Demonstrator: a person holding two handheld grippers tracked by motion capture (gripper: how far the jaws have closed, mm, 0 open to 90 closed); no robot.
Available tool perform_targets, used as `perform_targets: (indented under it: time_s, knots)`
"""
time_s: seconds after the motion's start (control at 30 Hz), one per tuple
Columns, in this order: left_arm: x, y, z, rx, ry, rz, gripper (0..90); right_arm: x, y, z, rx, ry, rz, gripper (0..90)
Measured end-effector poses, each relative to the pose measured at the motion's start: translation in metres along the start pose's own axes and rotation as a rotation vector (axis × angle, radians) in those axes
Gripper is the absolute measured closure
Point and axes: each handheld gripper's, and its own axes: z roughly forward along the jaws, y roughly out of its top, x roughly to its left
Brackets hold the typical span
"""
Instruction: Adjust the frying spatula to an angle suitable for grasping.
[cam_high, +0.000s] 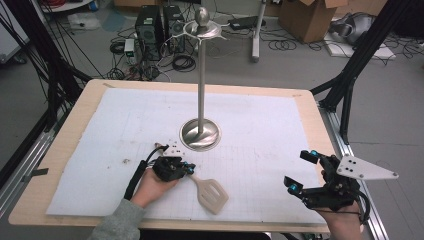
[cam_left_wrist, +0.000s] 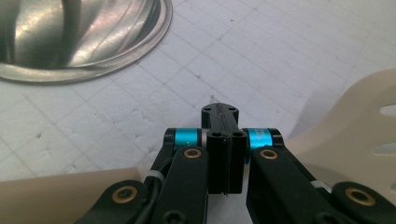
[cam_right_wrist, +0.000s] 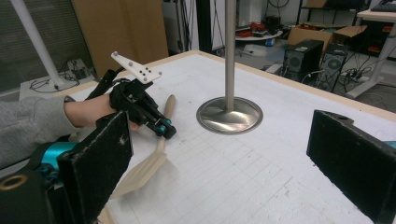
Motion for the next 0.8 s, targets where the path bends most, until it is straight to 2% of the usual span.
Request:
perform_targets:
  time_s: [0.27,0.3,0.6,0.8]
  knots:
    - [-0.002,-0.006,-0.008,0.006,0.013,0.004,89.9,0.0,0.0,0.0,0.005,-0.001,0.003,6.1]
    - [-0.001,-0.009,-0.011,0.006,0.004,-0.014,89.9,0.0,0.0,0.0,0.006,0.001,0.001,6.0]
    - [0.001,-0.019,-0.025,0.006,-0.012,-0.008,89.9,0.0,0.0,0.0,0.008,-0.003,0.004,6.1]
    - [0.001,-0.021,-0.03,0.023,-0.003,0.021,89.9,-0.001,-0.001,0.001,0.019,-0.008,0.0,6.1]
